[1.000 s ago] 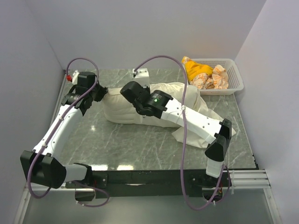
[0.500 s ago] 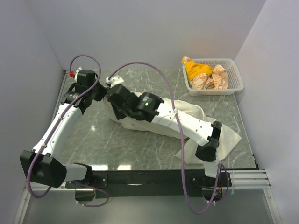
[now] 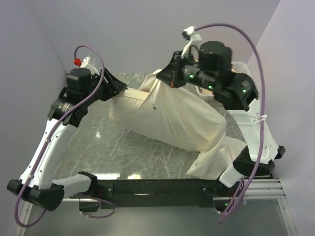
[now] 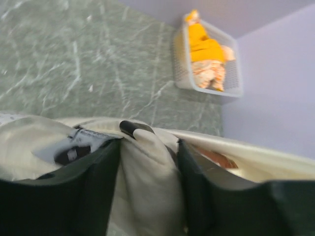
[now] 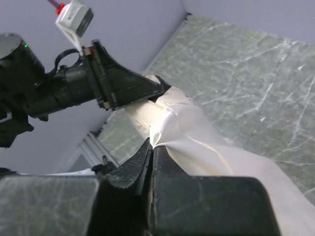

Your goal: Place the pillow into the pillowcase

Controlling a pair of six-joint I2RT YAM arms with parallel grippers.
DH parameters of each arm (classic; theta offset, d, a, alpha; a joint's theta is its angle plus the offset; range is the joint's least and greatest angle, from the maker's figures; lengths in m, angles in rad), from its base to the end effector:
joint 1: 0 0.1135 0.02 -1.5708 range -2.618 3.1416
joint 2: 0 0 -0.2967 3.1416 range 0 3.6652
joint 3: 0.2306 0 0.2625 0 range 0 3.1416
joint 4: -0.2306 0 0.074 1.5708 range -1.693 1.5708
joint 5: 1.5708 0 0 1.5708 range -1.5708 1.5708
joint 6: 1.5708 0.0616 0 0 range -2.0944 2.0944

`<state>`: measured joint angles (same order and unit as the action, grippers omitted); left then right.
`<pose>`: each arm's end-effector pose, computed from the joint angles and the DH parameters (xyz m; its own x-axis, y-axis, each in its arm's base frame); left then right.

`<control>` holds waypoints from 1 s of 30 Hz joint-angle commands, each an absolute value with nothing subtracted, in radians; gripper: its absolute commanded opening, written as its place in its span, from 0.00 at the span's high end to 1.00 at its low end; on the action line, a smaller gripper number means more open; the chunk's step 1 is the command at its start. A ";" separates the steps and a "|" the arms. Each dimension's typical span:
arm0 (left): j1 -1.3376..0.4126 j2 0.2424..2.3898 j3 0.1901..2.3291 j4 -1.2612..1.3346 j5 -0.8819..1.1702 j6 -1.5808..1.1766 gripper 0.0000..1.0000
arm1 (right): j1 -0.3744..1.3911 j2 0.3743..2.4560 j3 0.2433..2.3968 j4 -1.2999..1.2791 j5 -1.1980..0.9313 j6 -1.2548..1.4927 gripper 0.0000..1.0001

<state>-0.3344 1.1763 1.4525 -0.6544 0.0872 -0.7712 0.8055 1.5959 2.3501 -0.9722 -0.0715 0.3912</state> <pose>0.2450 -0.0908 0.4648 -0.5313 -0.5505 -0.6440 0.0462 0.7402 -0.6708 0.2080 0.2229 0.5995 -0.4312 0.1001 -0.8967 -0.6525 0.6518 0.3866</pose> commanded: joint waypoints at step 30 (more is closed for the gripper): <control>0.161 1.144 0.924 0.104 0.613 -0.632 0.01 | 0.449 1.525 2.372 -0.669 -0.799 0.638 1.00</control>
<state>0.1272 1.1683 0.9363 -0.0799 0.5804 -0.6064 0.4591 1.6222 2.3325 -0.8730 -0.7151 0.6098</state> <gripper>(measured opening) 0.984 0.009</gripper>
